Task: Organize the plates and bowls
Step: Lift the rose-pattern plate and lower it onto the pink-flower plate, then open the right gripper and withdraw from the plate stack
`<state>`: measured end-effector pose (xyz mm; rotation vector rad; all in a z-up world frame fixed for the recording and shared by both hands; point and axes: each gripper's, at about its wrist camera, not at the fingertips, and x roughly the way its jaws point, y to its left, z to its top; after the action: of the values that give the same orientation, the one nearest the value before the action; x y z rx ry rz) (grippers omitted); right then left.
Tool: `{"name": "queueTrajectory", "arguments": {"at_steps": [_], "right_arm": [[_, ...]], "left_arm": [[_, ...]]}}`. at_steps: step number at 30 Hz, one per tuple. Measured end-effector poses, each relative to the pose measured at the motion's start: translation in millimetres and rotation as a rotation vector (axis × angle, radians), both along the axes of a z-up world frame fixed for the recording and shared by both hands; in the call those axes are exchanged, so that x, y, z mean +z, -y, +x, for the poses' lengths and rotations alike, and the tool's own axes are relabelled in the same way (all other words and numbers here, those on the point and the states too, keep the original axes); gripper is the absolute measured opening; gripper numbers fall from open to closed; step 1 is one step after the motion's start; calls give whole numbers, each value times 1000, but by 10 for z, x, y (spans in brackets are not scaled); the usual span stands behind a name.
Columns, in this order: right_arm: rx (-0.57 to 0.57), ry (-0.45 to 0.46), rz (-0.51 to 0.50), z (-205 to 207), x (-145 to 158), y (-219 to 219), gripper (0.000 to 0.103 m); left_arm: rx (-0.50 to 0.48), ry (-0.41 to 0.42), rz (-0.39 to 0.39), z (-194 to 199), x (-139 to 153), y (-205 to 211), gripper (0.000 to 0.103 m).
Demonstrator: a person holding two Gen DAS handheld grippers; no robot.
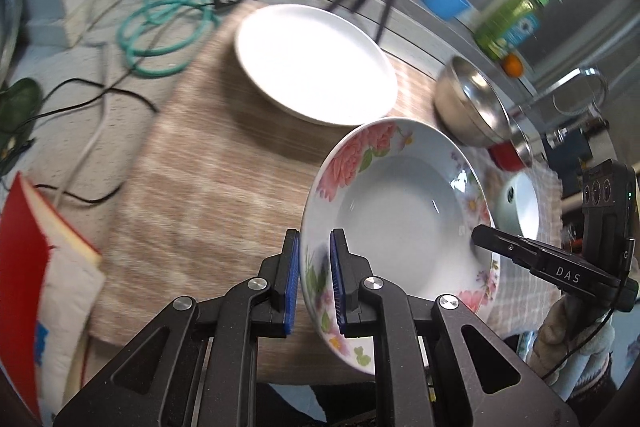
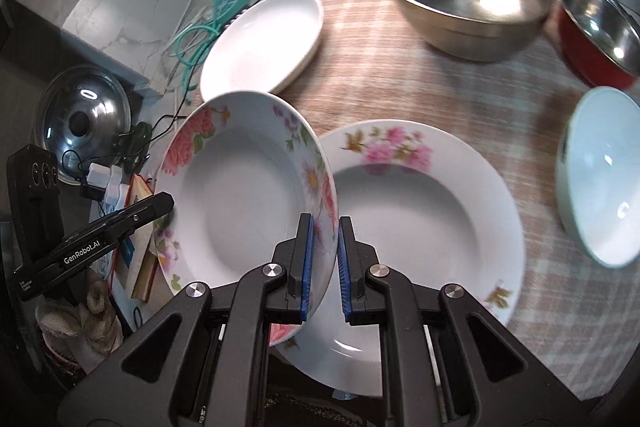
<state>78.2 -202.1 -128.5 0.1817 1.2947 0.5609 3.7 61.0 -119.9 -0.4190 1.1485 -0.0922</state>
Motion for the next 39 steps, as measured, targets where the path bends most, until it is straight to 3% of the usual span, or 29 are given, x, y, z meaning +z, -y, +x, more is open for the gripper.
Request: {"name": "queueTrajectory", "arguments": {"at_steps": [18, 39], "right_arm": [[-142, -31, -77, -128, -203, 750, 13], [-111, -14, -155, -158, -273, 717, 16]], "left_arm": [[-195, -43, 8, 199, -148, 780, 13], [-226, -80, 62, 235, -263, 946, 13]]}}
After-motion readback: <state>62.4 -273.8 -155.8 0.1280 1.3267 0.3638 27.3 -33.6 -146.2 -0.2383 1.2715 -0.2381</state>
